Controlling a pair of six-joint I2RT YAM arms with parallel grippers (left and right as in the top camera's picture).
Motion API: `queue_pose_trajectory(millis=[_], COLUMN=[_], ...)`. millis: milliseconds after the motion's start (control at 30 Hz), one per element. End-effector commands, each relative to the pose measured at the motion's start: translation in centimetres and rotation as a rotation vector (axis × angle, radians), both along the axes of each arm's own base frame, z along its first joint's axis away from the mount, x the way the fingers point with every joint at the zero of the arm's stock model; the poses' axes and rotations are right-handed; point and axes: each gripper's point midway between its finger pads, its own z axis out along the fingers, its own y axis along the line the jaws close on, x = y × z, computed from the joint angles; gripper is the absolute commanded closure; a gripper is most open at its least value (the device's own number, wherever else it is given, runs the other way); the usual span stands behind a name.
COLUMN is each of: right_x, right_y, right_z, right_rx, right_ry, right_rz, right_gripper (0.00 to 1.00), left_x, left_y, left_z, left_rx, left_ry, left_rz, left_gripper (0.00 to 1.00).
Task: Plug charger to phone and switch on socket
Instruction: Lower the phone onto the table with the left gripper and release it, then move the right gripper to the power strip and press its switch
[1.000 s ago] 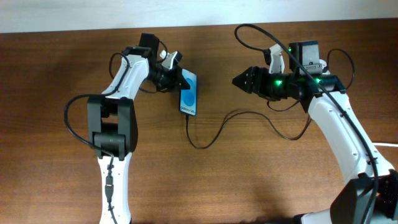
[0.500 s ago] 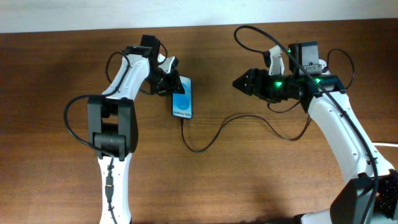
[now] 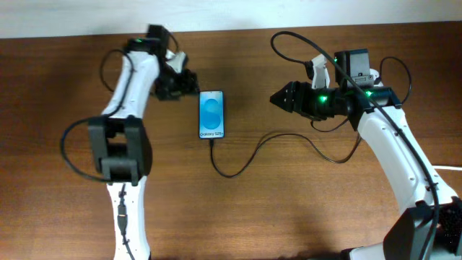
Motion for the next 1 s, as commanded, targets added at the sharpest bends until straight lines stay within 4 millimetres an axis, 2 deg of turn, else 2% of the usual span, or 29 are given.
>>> queue_pose_trajectory(millis=[0,67,167,567,600,633,667,700,733,767,800,833,867,900,933,967], right_x=[0.3,0.3,0.1,0.2,0.1,0.2,0.6,0.7,0.5,-0.4,-1.8,-2.8,-3.8,-4.6,-5.3,-6.0], right_y=[-0.2,-0.2,-0.2,-0.2,-0.2,-0.9,-2.5,-3.8,-5.2,-7.3,-11.0,-13.3,-15.9,-18.3,-20.8,-24.3], right_z=[0.0,0.0,-0.1,0.0,0.0,-0.5,0.1,1.7,3.7,7.0,10.5,12.1,13.8,15.2,16.6,17.7], right_rx=[-0.014,-0.014,-0.015,-0.012,-0.014,-0.058,-0.141,-0.182,-0.204,-0.244,-0.285,-0.317,-0.353,-0.380,-0.397,-0.411], right_ry=[-0.022,-0.021,-0.010,-0.018,-0.014,-0.008,-0.042,-0.070,-0.093,-0.146,-0.158,-0.165,-0.180,-0.193,-0.209,-0.220], right_rz=[0.010,0.010,0.010,0.010,0.010,-0.020,-0.079,-0.124,-0.162,-0.163,-0.217,-0.245,-0.281,-0.333,-0.409,-0.520], right_gripper=[0.23,0.22,0.21,0.21,0.25,0.48,0.48,0.46,0.41,0.29,0.26,0.25,0.14,0.10,0.08,0.07], left_x=[1.9,1.8,1.8,1.8,1.8,1.8,1.8,1.8,1.8,1.8,1.8,1.8,1.8,1.8,1.8,1.8], left_y=[6.2,8.5,11.1,11.1,11.1,11.1,11.1,11.1,11.1,11.1,11.1,11.1,11.1,11.1,11.1,11.1], left_z=[3.2,2.9,2.6,2.6,2.6,2.6,2.6,2.6,2.6,2.6,2.6,2.6,2.6,2.6,2.6,2.6], left_rx=[0.074,0.093,0.213,0.212,0.212,0.212,0.212,0.212,0.212,0.212,0.212,0.212,0.212,0.212,0.212,0.212], left_ry=[-0.072,-0.062,-0.062,-0.062,-0.062,-0.062,-0.062,-0.062,-0.062,-0.062,-0.062,-0.062,-0.062,-0.062,-0.062,-0.062], left_rz=[0.096,0.137,0.168,0.168,0.168,0.168,0.168,0.168,0.168,0.168,0.168,0.168,0.168,0.168,0.168,0.168], left_gripper=[0.20,0.00,0.01,0.01,0.01,0.01,0.01,0.01,0.01,0.01,0.01,0.01,0.01,0.00,0.00,0.01])
